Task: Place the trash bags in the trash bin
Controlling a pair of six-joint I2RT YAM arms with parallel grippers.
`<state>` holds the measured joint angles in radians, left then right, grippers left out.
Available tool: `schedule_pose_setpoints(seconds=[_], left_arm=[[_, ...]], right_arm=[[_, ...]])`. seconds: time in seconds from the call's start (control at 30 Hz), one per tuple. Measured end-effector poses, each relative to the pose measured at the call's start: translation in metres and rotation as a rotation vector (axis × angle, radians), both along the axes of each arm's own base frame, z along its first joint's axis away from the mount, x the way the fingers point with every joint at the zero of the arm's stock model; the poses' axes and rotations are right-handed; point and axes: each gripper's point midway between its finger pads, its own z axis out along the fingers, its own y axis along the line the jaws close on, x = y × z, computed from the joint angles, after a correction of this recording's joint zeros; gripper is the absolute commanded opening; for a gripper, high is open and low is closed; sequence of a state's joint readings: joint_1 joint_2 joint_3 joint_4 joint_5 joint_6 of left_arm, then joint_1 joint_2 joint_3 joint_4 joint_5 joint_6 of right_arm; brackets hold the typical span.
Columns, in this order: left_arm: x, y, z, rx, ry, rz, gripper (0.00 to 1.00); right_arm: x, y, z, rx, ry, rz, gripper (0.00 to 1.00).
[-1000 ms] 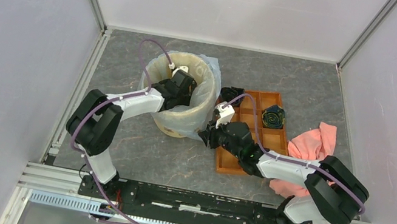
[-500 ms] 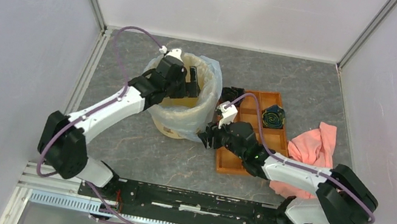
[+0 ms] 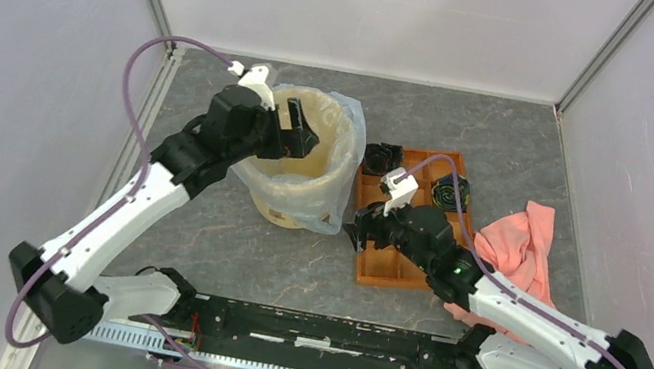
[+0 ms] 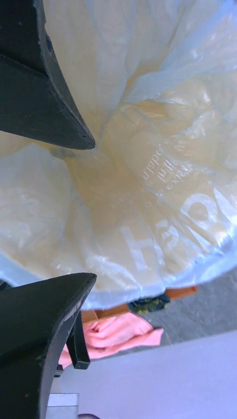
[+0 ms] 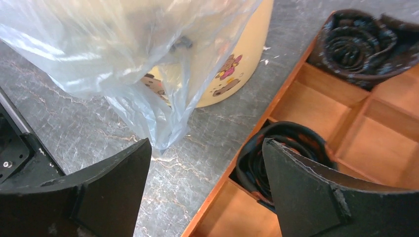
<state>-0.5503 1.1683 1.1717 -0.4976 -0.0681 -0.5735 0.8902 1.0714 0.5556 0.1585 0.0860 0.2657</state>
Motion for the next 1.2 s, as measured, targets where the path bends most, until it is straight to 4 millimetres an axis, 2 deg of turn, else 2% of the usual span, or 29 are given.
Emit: schedule_pose_setpoints(seconds=[0.13,0.23,0.37,0.47,0.53,0.6,0.73,0.9,1.03,1.2], left_arm=[[-0.015,0.011,0.036,-0.029,-0.088,-0.005,1.00],[-0.026,0.019,0.052,-0.052,-0.131,-0.001,1.00],[-0.038,0.027,0.067,-0.073,-0.169,0.005,1.00],[-0.046,0.033,0.074,-0.084,-0.189,0.008,1.00],[-0.052,0.036,0.076,-0.086,-0.193,0.007,1.00],[-0.058,0.040,0.078,-0.089,-0.195,0.007,1.00],[-0.068,0.044,0.083,-0.100,-0.206,-0.002,1.00],[-0.076,0.046,0.088,-0.113,-0.218,-0.015,1.00],[-0.079,0.044,0.088,-0.120,-0.216,-0.034,1.00],[-0.081,0.036,0.084,-0.126,-0.194,-0.075,1.00]], right_arm=[[0.006,-0.012,0.035,0.023,-0.045,-0.028,0.97],[0.027,-0.016,0.081,0.087,-0.101,-0.067,0.98],[0.071,-0.013,0.144,0.187,-0.175,-0.127,0.98],[0.105,-0.003,0.174,0.258,-0.195,-0.142,0.96],[0.127,0.006,0.182,0.297,-0.184,-0.142,0.94],[0.150,0.011,0.183,0.332,-0.161,-0.149,0.89],[0.187,0.011,0.159,0.378,-0.075,-0.172,0.69],[0.215,0.022,0.124,0.441,0.043,-0.130,0.64],[0.218,0.035,0.098,0.458,0.122,-0.093,0.55],[0.212,0.047,0.086,0.526,0.169,-0.051,0.45]])
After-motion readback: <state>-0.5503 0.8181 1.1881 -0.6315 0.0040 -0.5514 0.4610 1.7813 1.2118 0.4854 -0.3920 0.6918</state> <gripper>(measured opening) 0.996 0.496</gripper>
